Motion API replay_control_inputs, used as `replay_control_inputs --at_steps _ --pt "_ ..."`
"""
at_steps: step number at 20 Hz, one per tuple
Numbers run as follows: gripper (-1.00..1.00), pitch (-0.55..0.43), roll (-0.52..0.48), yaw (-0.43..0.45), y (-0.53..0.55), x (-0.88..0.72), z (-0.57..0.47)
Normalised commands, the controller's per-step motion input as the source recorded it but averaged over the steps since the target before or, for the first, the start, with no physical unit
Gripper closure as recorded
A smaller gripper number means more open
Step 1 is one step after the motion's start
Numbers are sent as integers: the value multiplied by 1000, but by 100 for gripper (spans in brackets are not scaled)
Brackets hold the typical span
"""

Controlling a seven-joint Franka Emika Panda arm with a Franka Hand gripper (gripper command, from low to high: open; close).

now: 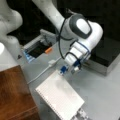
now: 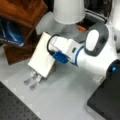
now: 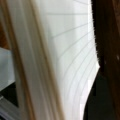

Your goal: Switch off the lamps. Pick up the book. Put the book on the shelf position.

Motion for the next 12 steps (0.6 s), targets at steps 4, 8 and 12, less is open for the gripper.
replay_control_inputs --at_steps 4,8,12 --pt "-100 -48 -517 -67 110 137 -174" --pt "-100 -83 -501 -52 96 151 -253" --pt "-100 -118 -495 -28 82 127 -293"
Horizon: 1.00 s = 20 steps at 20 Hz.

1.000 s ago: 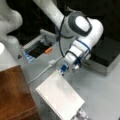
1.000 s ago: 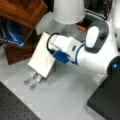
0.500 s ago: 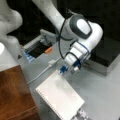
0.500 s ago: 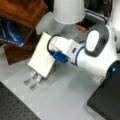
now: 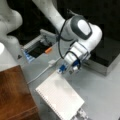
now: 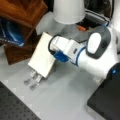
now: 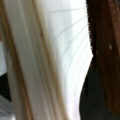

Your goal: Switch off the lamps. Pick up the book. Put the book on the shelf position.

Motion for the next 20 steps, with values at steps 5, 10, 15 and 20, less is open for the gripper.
replay_control_inputs --at_steps 5,10,15,20 --pt "100 -138 -472 -13 73 88 -287" --pt "100 -142 -386 2 51 93 -229" --pt "100 -93 -410 11 26 90 -155" --pt "100 -87 -389 17 23 86 -145"
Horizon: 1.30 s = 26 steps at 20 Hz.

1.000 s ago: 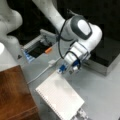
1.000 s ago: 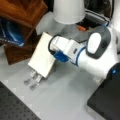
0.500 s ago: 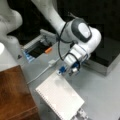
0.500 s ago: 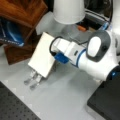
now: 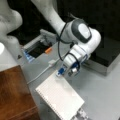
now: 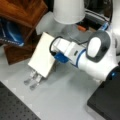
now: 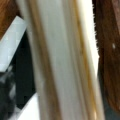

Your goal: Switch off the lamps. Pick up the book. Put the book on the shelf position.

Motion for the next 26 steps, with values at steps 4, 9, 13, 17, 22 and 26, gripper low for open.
replay_control_inputs --at_steps 4,9,13,17,22,26 --pt "100 -76 -386 22 28 94 -141" --pt "100 -67 -381 26 21 102 -135" --pt "100 -43 -376 26 16 122 -104" --pt "100 9 -370 25 9 162 -14" --pt "100 111 -351 10 14 215 157" --pt "100 203 -306 -39 54 300 371"
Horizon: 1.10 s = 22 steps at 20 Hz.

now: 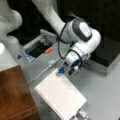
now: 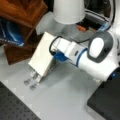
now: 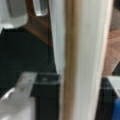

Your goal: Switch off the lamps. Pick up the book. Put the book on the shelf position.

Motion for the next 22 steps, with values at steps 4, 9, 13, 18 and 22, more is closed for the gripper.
replay_control_inputs --at_steps 4,9,13,18,22 --pt "100 182 -260 -75 41 344 333" --pt "100 148 -232 -100 38 375 314" --pt "100 162 -210 -135 58 370 411" --pt "100 163 -189 -144 66 325 461" --pt "100 127 -181 -144 40 258 393"
